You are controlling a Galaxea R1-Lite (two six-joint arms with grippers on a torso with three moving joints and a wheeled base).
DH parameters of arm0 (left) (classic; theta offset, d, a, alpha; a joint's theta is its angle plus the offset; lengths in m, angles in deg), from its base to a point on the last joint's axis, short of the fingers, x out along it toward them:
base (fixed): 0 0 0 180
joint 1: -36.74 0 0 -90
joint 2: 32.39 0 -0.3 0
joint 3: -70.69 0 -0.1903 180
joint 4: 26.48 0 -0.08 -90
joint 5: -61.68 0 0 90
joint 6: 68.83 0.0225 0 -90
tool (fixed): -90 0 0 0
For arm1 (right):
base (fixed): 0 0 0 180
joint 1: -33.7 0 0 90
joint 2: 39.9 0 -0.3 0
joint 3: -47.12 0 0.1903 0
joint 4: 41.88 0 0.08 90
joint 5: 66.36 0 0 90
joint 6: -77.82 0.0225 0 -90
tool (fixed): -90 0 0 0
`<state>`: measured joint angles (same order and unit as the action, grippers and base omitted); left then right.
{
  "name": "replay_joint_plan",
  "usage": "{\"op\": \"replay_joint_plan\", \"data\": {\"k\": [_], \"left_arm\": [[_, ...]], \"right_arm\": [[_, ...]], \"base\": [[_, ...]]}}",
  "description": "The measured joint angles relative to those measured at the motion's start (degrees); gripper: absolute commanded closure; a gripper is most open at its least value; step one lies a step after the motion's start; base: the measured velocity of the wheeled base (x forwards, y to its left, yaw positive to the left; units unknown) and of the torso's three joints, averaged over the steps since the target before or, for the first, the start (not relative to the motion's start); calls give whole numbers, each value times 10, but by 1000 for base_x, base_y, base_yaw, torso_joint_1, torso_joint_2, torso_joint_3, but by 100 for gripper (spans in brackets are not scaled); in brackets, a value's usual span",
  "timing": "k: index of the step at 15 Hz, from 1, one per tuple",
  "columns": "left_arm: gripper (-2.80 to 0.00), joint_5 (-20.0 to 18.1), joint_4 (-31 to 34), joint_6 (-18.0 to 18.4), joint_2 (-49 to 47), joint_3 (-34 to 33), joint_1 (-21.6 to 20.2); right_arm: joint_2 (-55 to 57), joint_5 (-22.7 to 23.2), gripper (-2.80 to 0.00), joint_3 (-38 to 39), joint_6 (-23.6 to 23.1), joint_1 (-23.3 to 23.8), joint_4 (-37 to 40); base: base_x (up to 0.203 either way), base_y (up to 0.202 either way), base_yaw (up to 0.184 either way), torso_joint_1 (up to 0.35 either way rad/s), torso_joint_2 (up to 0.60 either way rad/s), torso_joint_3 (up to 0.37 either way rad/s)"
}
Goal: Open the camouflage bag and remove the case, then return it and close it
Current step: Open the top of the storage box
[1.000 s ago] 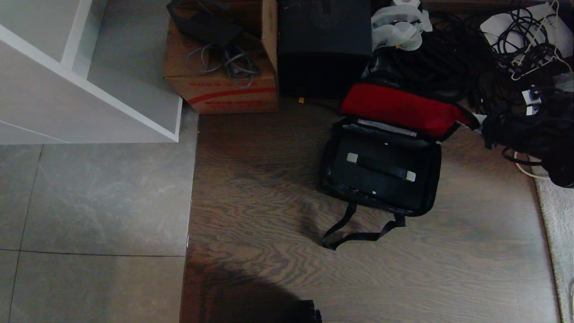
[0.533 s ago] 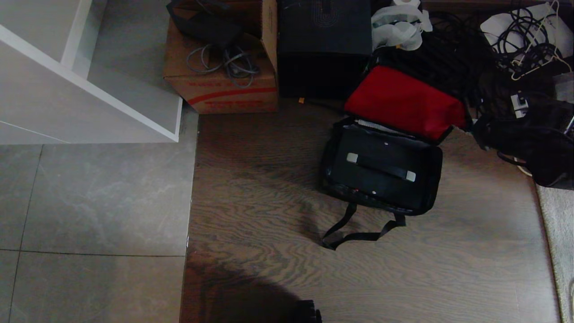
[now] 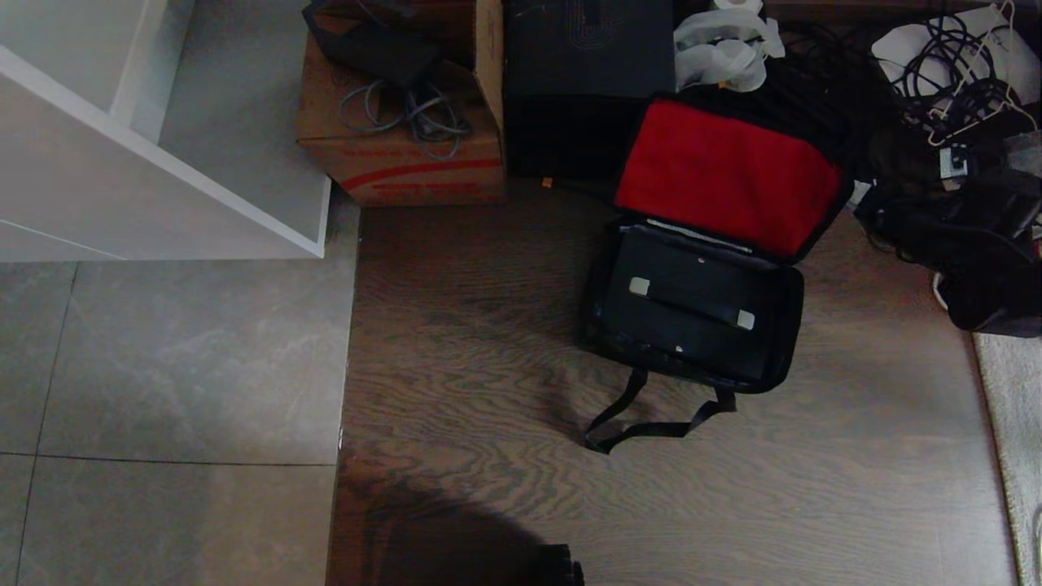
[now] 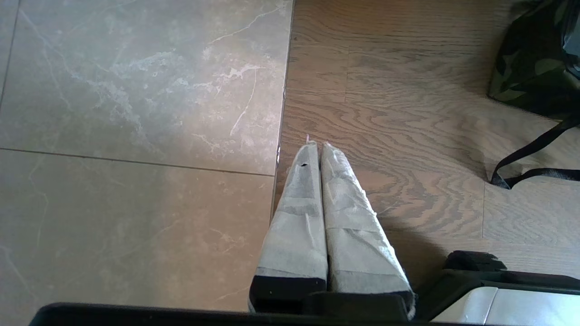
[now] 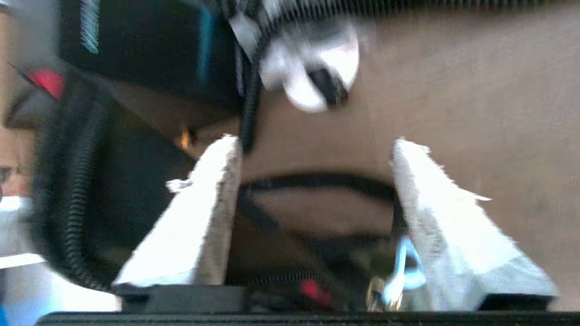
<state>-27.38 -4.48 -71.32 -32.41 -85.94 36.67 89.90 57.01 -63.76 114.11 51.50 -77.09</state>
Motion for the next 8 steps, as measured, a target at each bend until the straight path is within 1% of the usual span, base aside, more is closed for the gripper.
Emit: {"op": "replay_joint_plan", "data": {"k": [3,6,8], "left_arm": [[0,0,0,0,0,0,0],[0,0,0,0,0,0,0],[0,0,0,0,0,0,0]], "right_arm": [[-6,4,-280,10,0,-1,0],[-55,23,-280,83,4,4,7],[-103,57,-280,157,2,13,4]], "base": [[0,0,0,0,0,0],[0,0,0,0,0,0],[0,0,0,0,0,0]]}}
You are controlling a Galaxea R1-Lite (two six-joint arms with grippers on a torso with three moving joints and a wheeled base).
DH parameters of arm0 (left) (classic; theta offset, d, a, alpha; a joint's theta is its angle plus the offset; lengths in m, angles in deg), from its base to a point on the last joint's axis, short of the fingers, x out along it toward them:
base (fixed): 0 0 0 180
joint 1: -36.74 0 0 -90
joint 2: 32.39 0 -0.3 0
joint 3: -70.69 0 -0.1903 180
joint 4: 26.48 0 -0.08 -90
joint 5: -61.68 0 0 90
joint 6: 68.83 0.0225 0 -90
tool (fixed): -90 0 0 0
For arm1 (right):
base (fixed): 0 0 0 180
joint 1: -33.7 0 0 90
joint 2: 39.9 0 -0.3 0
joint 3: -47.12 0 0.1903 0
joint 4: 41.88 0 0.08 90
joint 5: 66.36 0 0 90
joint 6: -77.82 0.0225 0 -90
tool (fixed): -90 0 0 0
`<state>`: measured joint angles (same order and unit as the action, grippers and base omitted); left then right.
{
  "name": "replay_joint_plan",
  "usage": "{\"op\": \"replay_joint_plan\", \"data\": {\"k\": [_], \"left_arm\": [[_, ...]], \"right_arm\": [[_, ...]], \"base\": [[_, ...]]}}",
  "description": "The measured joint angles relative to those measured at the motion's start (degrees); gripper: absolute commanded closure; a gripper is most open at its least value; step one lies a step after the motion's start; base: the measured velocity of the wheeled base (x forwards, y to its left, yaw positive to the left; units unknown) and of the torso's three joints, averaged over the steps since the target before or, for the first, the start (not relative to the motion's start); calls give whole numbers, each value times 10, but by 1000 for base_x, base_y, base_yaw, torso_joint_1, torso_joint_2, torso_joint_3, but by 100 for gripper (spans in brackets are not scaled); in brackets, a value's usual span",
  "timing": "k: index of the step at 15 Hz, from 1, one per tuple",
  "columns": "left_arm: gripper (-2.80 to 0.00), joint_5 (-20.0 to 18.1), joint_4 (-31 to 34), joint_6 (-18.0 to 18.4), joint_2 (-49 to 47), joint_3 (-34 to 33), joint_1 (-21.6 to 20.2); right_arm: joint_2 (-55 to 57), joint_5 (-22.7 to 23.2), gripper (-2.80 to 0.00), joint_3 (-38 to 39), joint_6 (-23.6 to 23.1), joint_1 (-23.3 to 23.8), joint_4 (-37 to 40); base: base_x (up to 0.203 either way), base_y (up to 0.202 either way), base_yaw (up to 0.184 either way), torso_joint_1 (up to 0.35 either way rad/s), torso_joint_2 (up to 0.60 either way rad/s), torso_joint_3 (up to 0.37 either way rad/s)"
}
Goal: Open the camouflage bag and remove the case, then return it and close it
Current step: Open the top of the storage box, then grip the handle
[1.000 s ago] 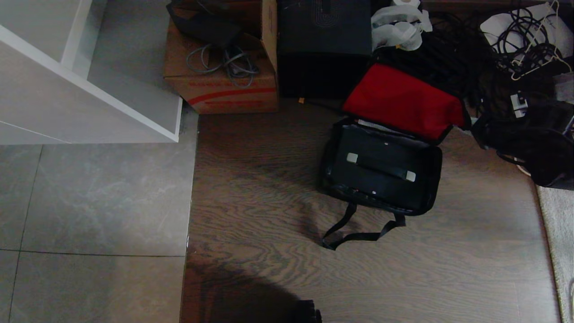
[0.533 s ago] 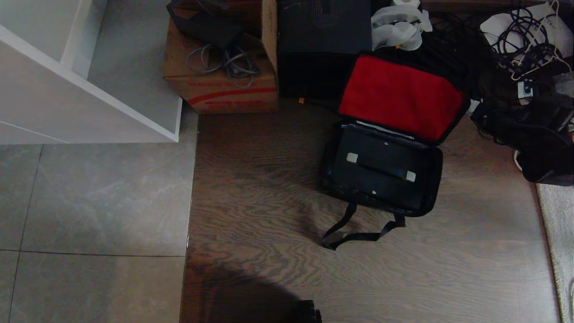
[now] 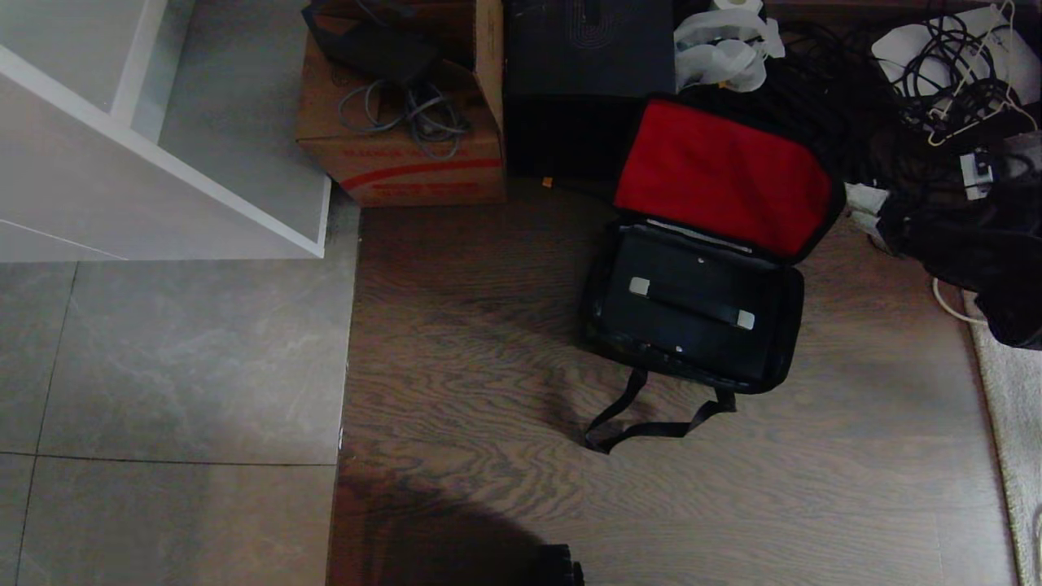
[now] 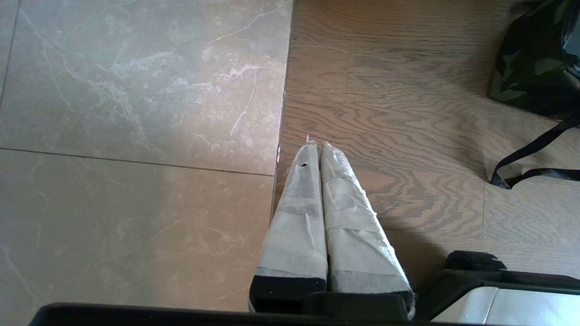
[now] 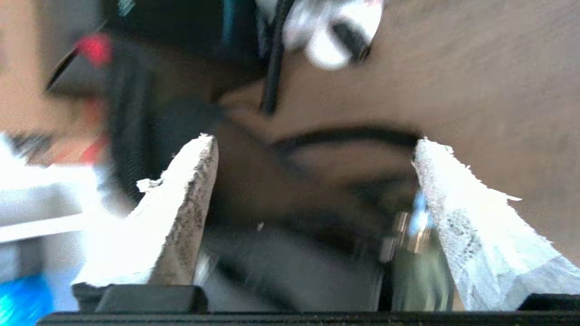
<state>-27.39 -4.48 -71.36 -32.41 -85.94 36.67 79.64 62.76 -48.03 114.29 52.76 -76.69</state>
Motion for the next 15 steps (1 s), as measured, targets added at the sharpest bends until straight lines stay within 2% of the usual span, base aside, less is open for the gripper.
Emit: {"op": "replay_joint_plan", "data": {"k": [2,4,8,9,11,15], "left_arm": [[0,0,0,0,0,0,0],[0,0,0,0,0,0,0],[0,0,0,0,0,0,0],[0,0,0,0,0,0,0],[0,0,0,0,0,0,0],[0,0,0,0,0,0,0]], "right_arm": [[-35,10,-280,47,-12,7,-47],[-53,-9,-280,58,-17,26,-100],[-66,-49,-280,42,-19,65,-113],[-73,-49,0,43,-17,74,-108],[-101,-42,0,82,-16,87,-85],[-220,9,0,231,-25,95,-13]], "base": [[0,0,0,0,0,0],[0,0,0,0,0,0],[0,0,0,0,0,0],[0,0,0,0,0,0],[0,0,0,0,0,0],[0,0,0,0,0,0]]}}
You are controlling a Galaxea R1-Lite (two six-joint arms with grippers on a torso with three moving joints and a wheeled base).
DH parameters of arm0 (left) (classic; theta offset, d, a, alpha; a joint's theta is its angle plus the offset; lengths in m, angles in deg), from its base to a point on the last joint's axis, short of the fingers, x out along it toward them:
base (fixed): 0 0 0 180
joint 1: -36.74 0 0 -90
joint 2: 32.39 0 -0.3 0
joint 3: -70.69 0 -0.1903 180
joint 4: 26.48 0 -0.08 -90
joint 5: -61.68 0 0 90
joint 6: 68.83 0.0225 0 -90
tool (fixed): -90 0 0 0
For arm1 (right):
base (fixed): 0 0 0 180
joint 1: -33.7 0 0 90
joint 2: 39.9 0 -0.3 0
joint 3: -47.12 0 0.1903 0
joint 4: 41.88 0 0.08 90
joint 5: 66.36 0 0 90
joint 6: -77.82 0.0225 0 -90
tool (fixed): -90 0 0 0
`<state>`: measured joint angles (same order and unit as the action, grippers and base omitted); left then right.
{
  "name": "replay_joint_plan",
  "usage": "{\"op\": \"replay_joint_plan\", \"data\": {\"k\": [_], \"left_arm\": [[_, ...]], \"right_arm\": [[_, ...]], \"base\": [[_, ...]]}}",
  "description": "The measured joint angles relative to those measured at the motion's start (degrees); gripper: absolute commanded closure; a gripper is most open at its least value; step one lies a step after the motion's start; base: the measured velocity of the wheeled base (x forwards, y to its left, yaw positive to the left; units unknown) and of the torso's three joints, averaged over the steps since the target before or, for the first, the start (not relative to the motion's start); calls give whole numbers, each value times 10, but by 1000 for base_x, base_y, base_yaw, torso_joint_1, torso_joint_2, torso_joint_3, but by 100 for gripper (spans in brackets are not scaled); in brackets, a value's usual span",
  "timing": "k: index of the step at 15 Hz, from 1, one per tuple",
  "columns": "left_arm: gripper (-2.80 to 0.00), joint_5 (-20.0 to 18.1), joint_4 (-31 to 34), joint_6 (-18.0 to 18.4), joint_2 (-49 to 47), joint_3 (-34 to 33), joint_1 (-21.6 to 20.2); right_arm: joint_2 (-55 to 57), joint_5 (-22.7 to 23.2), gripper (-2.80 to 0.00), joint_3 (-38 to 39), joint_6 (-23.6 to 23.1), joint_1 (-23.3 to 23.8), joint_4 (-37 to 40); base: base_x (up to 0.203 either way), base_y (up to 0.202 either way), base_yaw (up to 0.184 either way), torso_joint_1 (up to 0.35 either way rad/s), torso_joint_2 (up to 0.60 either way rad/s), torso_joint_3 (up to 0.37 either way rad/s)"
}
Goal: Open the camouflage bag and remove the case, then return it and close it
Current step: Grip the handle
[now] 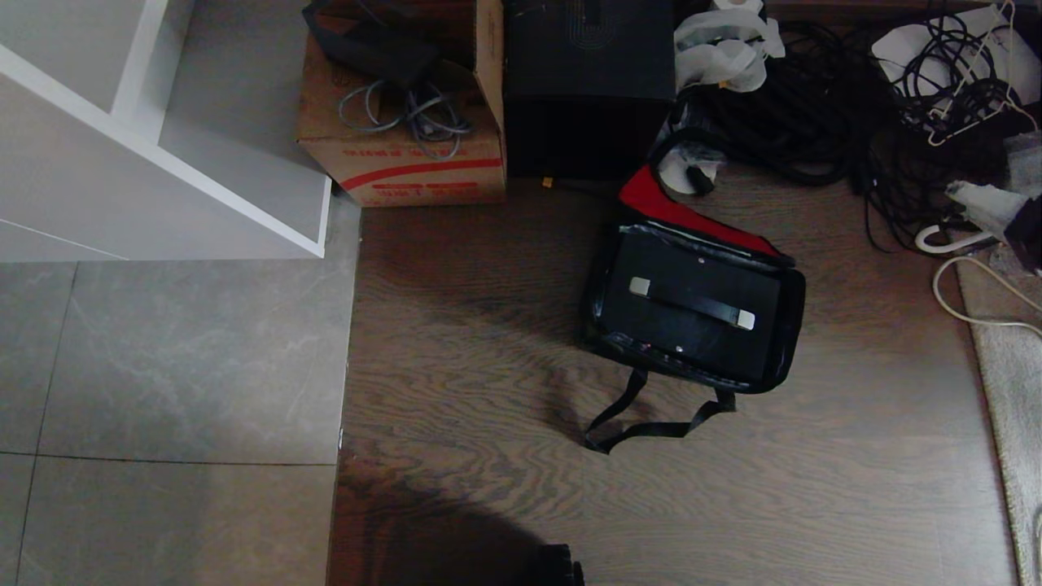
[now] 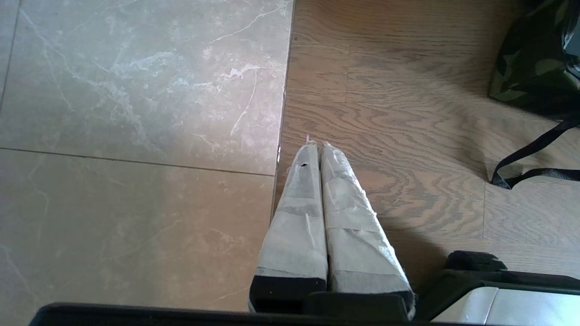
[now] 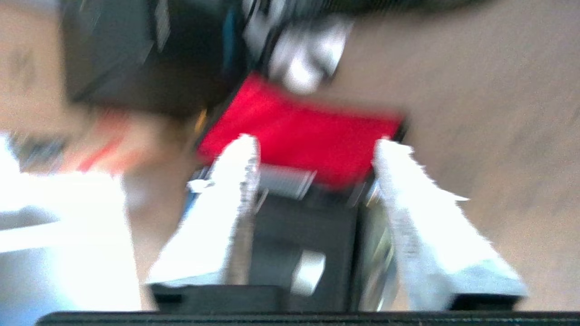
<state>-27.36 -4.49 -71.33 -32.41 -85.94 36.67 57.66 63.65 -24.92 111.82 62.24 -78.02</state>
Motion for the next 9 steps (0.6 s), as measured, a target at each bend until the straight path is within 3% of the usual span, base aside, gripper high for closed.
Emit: {"op": "replay_joint_plan", "data": {"k": [2,5,9], "left_arm": [[0,0,0,0,0,0,0],[0,0,0,0,0,0,0],[0,0,0,0,0,0,0]], "right_arm": [[-71,35,0,79,-36,1,51],[-193,44,0,172,-163,1,199],[-397,-49,0,245,-357,-16,477]], "base": [[0,0,0,0,0,0],[0,0,0,0,0,0],[0,0,0,0,0,0]]}}
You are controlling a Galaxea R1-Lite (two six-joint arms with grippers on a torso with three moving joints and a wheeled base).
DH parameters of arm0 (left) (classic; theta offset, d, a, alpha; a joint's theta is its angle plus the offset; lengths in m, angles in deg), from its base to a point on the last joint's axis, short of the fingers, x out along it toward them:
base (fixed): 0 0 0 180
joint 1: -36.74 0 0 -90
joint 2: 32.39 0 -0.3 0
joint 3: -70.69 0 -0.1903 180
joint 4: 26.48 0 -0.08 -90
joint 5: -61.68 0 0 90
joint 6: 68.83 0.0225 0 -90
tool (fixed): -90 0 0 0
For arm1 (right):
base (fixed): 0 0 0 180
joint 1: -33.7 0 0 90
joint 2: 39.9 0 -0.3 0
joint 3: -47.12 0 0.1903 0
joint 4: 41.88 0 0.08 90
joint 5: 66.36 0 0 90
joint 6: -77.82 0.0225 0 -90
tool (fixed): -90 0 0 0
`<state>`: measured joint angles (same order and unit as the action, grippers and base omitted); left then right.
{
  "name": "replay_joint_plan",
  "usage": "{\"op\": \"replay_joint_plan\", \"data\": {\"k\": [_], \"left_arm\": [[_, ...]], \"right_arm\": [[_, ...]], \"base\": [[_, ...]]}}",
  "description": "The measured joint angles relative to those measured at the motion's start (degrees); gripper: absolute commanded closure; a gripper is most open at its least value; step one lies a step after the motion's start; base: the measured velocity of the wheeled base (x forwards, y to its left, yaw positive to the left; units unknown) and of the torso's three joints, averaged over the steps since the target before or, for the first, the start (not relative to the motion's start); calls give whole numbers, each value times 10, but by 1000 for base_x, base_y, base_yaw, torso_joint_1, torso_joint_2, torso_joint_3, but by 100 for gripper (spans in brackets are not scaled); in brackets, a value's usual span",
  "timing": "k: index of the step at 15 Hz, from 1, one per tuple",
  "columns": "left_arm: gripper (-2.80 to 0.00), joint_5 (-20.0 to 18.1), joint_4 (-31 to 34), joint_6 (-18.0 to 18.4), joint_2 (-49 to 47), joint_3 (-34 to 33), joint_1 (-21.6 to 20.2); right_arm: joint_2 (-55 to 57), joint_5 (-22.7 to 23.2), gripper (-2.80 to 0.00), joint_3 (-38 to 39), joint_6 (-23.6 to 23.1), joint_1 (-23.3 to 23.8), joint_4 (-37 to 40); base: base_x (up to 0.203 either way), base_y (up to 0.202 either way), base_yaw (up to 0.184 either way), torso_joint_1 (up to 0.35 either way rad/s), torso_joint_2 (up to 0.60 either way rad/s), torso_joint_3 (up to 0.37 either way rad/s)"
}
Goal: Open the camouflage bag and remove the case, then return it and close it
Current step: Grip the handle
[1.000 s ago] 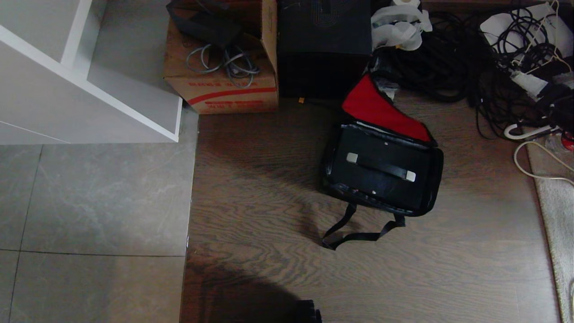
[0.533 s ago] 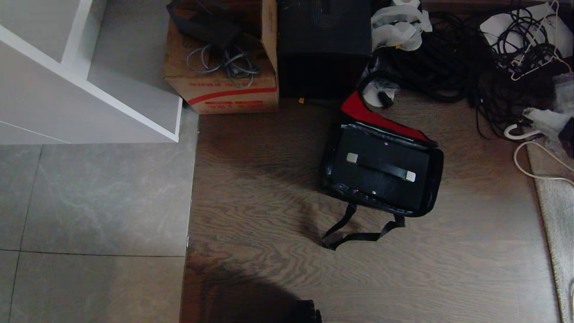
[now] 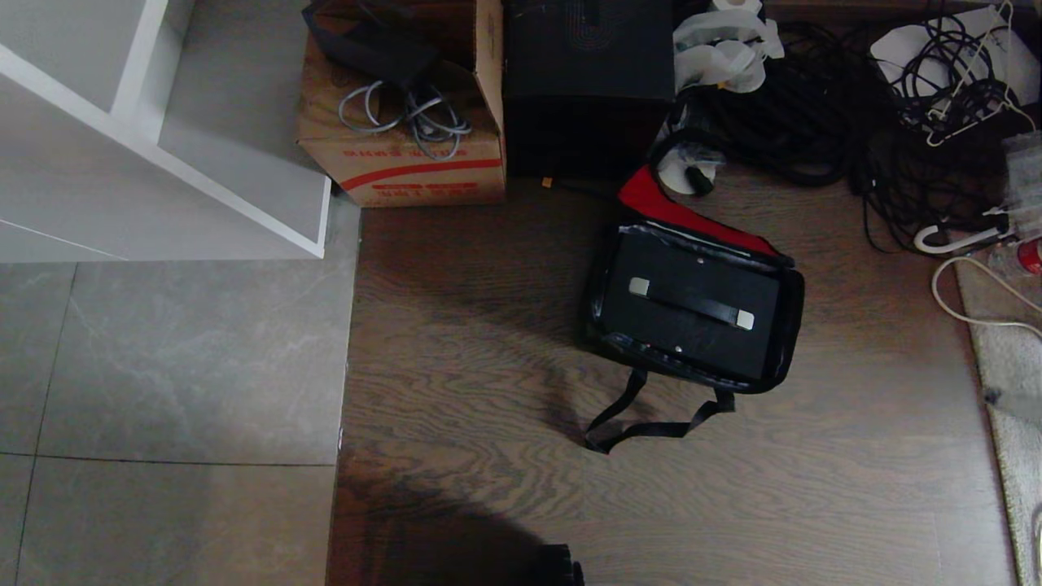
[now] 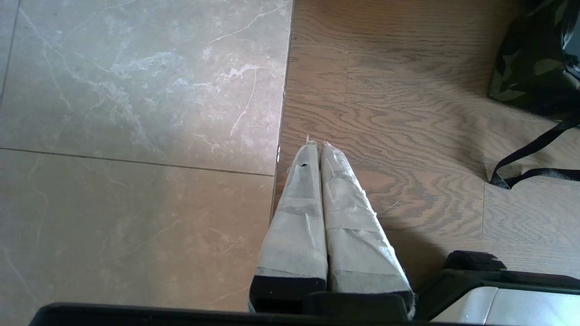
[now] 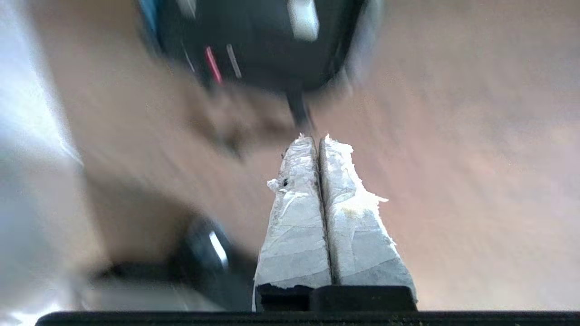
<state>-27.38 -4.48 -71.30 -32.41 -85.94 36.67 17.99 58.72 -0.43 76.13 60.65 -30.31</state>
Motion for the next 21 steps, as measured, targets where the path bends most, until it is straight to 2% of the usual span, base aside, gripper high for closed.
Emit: {"op": "replay_joint_plan", "data": {"k": [2,4,6,8,12,21], "left_arm": [[0,0,0,0,0,0,0],[0,0,0,0,0,0,0],[0,0,0,0,0,0,0],[0,0,0,0,0,0,0],[0,0,0,0,0,0,0],[0,0,0,0,0,0,0]], "right_arm": [[-102,-87,0,34,-32,-58,124],[-204,-175,0,76,-19,-143,207],[-289,-258,0,120,23,-224,243],[-359,-317,0,147,44,-267,250],[-460,-334,0,186,3,-280,240],[-574,-342,0,194,29,-277,235]], "base": [[0,0,0,0,0,0],[0,0,0,0,0,0],[0,0,0,0,0,0],[0,0,0,0,0,0],[0,0,0,0,0,0],[0,0,0,0,0,0]]}}
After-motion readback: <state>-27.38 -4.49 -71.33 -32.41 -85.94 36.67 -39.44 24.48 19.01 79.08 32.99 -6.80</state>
